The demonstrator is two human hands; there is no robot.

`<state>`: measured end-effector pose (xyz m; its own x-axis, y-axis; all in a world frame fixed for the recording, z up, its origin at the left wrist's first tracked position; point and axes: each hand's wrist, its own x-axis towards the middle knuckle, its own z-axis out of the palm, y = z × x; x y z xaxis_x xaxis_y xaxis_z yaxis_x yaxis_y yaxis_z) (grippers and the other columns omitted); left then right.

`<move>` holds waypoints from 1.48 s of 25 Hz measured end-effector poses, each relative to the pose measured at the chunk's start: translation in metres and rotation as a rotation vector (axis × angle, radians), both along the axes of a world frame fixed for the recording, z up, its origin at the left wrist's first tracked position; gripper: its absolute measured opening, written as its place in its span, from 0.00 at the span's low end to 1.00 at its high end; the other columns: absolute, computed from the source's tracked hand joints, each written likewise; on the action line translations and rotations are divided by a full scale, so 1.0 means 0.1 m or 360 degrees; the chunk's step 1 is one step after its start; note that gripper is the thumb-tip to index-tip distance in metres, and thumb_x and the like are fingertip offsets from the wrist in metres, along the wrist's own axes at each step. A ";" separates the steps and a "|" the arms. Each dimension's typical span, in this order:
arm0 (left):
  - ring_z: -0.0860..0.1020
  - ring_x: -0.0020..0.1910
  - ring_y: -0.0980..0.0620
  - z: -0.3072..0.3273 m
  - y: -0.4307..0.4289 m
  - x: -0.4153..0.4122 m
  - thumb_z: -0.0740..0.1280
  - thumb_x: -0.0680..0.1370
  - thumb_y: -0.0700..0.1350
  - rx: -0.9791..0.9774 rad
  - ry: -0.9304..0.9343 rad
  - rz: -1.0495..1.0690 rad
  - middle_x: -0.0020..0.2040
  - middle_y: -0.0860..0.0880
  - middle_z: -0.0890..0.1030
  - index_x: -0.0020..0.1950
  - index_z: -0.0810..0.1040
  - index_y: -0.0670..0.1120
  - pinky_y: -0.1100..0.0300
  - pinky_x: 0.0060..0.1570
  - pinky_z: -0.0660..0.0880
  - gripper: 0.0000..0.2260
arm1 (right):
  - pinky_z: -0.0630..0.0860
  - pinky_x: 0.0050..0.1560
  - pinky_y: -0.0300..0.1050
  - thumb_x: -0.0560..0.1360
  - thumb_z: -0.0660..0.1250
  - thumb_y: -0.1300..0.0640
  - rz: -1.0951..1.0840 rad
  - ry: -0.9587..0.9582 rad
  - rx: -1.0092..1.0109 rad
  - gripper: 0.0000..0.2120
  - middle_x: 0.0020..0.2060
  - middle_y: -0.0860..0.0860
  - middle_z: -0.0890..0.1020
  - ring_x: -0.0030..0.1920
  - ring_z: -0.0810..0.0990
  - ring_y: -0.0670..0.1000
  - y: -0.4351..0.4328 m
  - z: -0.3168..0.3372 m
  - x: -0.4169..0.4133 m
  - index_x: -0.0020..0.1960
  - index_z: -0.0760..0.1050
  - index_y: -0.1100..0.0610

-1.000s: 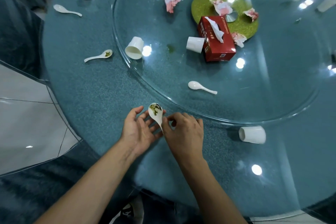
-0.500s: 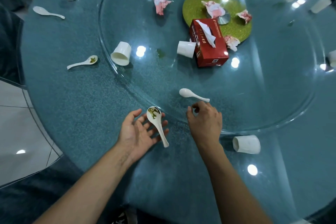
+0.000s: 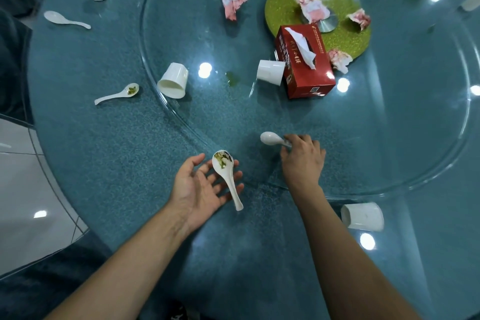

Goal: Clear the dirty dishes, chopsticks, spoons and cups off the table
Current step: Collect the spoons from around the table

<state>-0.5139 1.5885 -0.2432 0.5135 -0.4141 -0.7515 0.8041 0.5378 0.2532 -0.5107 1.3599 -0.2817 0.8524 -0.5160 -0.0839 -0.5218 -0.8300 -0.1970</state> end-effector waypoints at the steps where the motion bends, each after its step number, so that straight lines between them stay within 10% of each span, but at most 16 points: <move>1: 0.78 0.63 0.36 0.00 0.00 0.00 0.59 0.79 0.54 0.0006 -0.0001 0.0000 0.64 0.37 0.81 0.67 0.76 0.39 0.39 0.63 0.75 0.23 | 0.66 0.57 0.54 0.81 0.64 0.53 -0.0005 -0.0009 -0.0014 0.12 0.54 0.53 0.81 0.57 0.75 0.58 0.00 0.00 0.01 0.62 0.80 0.51; 20: 0.78 0.62 0.36 0.32 0.51 -0.56 0.60 0.80 0.53 0.0026 -0.0075 0.0088 0.65 0.36 0.80 0.67 0.74 0.39 0.39 0.62 0.75 0.23 | 0.71 0.49 0.52 0.80 0.64 0.57 -0.0059 -0.0205 0.0415 0.10 0.48 0.59 0.81 0.50 0.78 0.62 0.77 0.38 -0.80 0.53 0.81 0.60; 29: 0.79 0.62 0.35 0.63 0.94 -1.11 0.60 0.80 0.53 -0.0001 -0.0155 0.0209 0.62 0.36 0.82 0.60 0.76 0.41 0.37 0.60 0.76 0.17 | 0.76 0.39 0.33 0.75 0.72 0.56 -0.0050 -0.0363 0.1129 0.03 0.32 0.41 0.83 0.35 0.81 0.39 1.76 1.17 -1.39 0.47 0.83 0.51; 37: 0.79 0.58 0.40 0.80 1.30 -1.64 0.60 0.80 0.54 0.0007 -0.0276 0.0219 0.59 0.40 0.80 0.53 0.77 0.44 0.39 0.65 0.72 0.15 | 0.80 0.47 0.44 0.73 0.71 0.54 0.0096 -0.0222 0.0954 0.05 0.35 0.45 0.85 0.41 0.83 0.46 2.31 1.46 -1.96 0.47 0.84 0.49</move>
